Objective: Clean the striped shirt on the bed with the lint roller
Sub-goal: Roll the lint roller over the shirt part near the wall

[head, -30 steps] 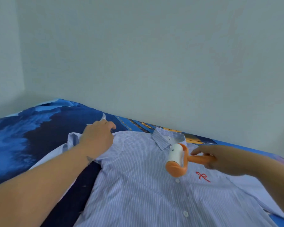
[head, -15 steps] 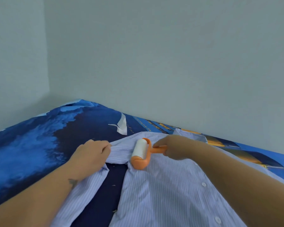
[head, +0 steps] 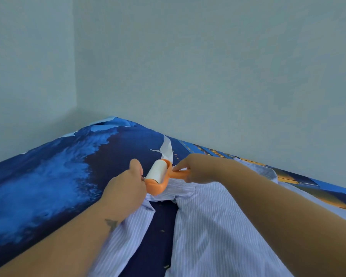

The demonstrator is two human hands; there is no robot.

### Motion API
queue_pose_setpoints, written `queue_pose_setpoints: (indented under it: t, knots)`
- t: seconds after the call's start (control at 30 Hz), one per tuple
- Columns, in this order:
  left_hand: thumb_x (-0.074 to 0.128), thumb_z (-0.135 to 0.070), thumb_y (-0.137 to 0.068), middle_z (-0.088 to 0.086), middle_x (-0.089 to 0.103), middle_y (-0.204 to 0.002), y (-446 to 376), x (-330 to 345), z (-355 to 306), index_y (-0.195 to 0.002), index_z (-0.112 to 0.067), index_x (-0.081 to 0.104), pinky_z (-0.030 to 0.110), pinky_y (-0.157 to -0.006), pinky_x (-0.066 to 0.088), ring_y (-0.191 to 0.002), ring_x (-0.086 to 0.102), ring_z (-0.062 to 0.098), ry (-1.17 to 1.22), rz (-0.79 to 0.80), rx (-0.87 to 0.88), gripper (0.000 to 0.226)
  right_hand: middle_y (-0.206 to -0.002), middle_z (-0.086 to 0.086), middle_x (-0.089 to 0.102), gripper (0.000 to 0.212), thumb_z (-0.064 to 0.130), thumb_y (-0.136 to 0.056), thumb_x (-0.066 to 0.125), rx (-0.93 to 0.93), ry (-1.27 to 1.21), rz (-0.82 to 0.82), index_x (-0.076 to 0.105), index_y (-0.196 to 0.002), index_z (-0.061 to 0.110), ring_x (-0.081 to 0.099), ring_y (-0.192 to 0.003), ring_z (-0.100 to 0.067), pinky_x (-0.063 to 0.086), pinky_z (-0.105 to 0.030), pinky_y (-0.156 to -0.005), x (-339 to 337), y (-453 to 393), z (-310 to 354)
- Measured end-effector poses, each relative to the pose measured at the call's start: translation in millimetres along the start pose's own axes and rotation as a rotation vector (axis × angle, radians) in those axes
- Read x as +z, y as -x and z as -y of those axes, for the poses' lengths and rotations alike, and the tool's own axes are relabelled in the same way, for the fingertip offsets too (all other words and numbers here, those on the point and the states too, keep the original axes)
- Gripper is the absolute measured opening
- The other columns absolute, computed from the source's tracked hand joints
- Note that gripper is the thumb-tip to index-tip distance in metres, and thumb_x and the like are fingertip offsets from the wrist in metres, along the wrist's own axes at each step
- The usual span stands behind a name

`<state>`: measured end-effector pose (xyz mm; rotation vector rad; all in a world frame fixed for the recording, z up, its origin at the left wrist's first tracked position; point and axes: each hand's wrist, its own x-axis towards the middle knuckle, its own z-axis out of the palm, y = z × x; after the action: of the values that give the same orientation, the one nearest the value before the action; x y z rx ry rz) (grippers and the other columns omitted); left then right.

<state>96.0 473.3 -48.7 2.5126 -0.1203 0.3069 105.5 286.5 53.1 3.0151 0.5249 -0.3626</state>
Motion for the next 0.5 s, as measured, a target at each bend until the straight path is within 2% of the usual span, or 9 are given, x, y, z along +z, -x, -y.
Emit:
queue_pose_setpoints:
  t: [0.07,0.17,0.2,0.23,0.27,0.33,0.37,0.43,0.5]
  knots:
    - [0.037,-0.002,-0.085,-0.003,0.054,-0.080,1.0,-0.8,-1.2,-0.097,-0.021,0.038,0.035,-0.056,0.042,-0.066,0.051,0.020,-0.029,0.071,0.012,0.023,-0.116,0.005,0.059,0.041,0.022,-0.094,0.051,0.027,-0.040,0.000,0.055,-0.131,0.038,0.056,-0.100,-0.019,0.045,-0.034,-0.089,2.9,7.1,-11.1]
    - [0.038,-0.004,-0.086,-0.004,0.054,-0.109,-0.2,-0.5,-0.5,-0.109,-0.025,0.053,0.037,-0.082,0.049,-0.098,0.050,0.020,-0.156,0.143,0.076,0.034,-0.114,0.008,0.060,0.044,0.019,-0.092,0.056,0.075,-0.050,0.000,0.055,-0.132,0.037,0.054,-0.094,-0.012,0.043,-0.028,-0.084,9.0,18.4,-30.1]
    - [0.037,-0.005,-0.087,-0.003,0.052,-0.110,-0.3,-0.2,-0.8,-0.103,-0.025,0.055,0.037,-0.084,0.049,-0.100,0.049,0.020,-0.179,0.153,0.081,0.032,-0.114,0.009,0.060,0.045,0.017,-0.091,0.057,0.090,-0.057,-0.003,0.055,-0.132,0.036,0.052,-0.088,-0.008,0.040,-0.025,-0.081,11.2,23.1,-36.5]
    - [0.037,-0.004,-0.086,-0.003,0.051,-0.106,-0.3,0.0,-1.5,-0.090,-0.025,0.054,0.036,-0.082,0.048,-0.099,0.048,0.020,-0.189,0.154,0.082,0.027,-0.112,0.010,0.059,0.046,0.016,-0.090,0.058,0.104,-0.071,-0.007,0.055,-0.132,0.036,0.050,-0.081,-0.004,0.038,-0.023,-0.078,12.7,29.0,-42.5]
    - [0.036,-0.004,-0.085,-0.002,0.048,-0.099,0.2,-0.3,-2.9,-0.074,-0.025,0.045,0.035,-0.077,0.047,-0.095,0.047,0.021,-0.190,0.156,0.070,0.026,-0.106,0.013,0.058,0.047,0.015,-0.089,0.059,0.123,-0.081,-0.006,0.056,-0.131,0.036,0.048,-0.075,0.000,0.037,-0.021,-0.075,14.1,35.8,-49.2]
    - [0.036,-0.004,-0.086,-0.001,0.043,-0.089,2.1,-0.6,-4.2,-0.062,-0.022,0.028,0.032,-0.068,0.040,-0.088,0.045,0.021,-0.162,0.159,0.041,0.031,-0.093,0.019,0.056,0.045,0.013,-0.089,0.059,0.171,-0.090,-0.006,0.058,-0.128,0.036,0.046,-0.068,0.003,0.037,-0.018,-0.065,16.6,50.0,-63.0]
    - [0.036,-0.005,-0.087,-0.001,0.043,-0.087,2.0,-0.1,-3.9,-0.061,-0.019,0.029,0.032,-0.066,0.038,-0.084,0.045,0.022,-0.148,0.158,0.047,0.030,-0.089,0.019,0.056,0.042,0.013,-0.089,0.058,0.207,-0.099,-0.003,0.059,-0.124,0.037,0.047,-0.069,0.002,0.037,-0.016,-0.062,17.2,57.9,-69.2]
    - [0.035,-0.009,-0.091,0.004,0.053,-0.090,1.6,-1.9,-3.6,-0.067,-0.009,0.042,0.034,-0.068,0.042,-0.085,0.051,0.025,-0.081,0.125,0.056,0.025,-0.095,0.012,0.061,0.038,0.014,-0.091,0.056,0.278,-0.125,0.003,0.057,-0.116,0.042,0.053,-0.074,-0.004,0.041,-0.018,-0.062,18.5,74.3,-79.5]
    - [0.033,-0.016,-0.094,0.005,0.062,-0.098,2.4,-11.2,-3.4,-0.086,-0.009,0.059,0.036,-0.077,0.047,-0.093,0.059,0.026,0.115,0.066,-0.004,0.029,-0.098,0.006,0.064,0.032,0.016,-0.093,0.053,0.323,-0.192,-0.008,0.054,-0.111,0.042,0.055,-0.070,-0.004,0.042,-0.015,-0.057,20.4,91.1,-84.9]
